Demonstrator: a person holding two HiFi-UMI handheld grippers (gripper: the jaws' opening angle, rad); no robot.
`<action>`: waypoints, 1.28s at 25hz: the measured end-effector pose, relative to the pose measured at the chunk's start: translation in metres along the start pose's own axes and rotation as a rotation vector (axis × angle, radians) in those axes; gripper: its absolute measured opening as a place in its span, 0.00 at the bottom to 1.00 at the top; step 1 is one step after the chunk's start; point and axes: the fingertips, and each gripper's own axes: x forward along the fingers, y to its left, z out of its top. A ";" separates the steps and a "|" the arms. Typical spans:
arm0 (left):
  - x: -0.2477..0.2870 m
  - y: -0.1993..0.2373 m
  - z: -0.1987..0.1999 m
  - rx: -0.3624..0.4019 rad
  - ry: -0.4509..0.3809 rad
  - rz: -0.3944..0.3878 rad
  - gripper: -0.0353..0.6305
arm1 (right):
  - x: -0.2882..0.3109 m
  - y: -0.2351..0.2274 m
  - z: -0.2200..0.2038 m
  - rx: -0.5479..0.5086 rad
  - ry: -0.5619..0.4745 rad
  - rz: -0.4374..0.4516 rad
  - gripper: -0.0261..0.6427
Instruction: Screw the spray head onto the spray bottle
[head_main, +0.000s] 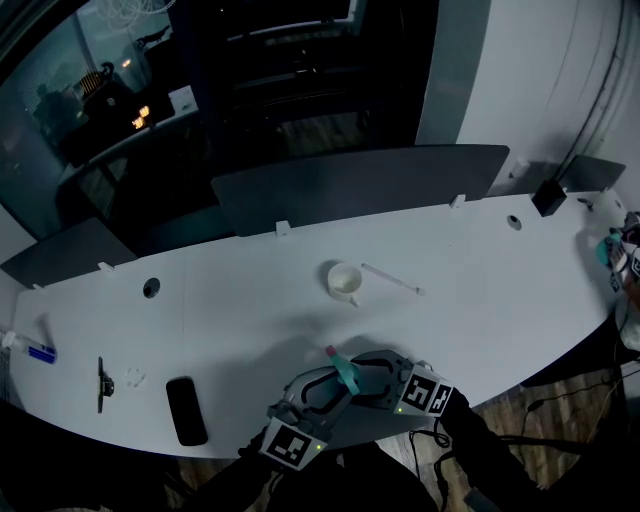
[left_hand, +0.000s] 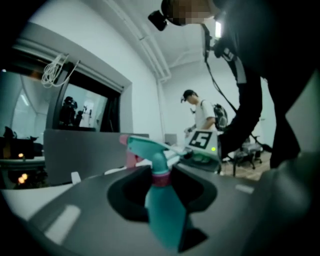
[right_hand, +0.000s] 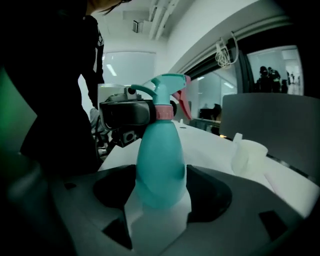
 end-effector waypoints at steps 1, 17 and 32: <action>0.000 0.004 0.000 -0.010 0.001 0.040 0.25 | -0.006 -0.003 0.002 0.044 -0.033 -0.081 0.52; 0.008 0.019 0.001 -0.111 -0.032 0.295 0.25 | 0.001 -0.009 0.002 0.091 -0.065 -0.519 0.49; -0.004 0.025 -0.008 -0.124 0.010 0.288 0.25 | -0.009 -0.002 0.001 0.203 -0.134 -0.370 0.48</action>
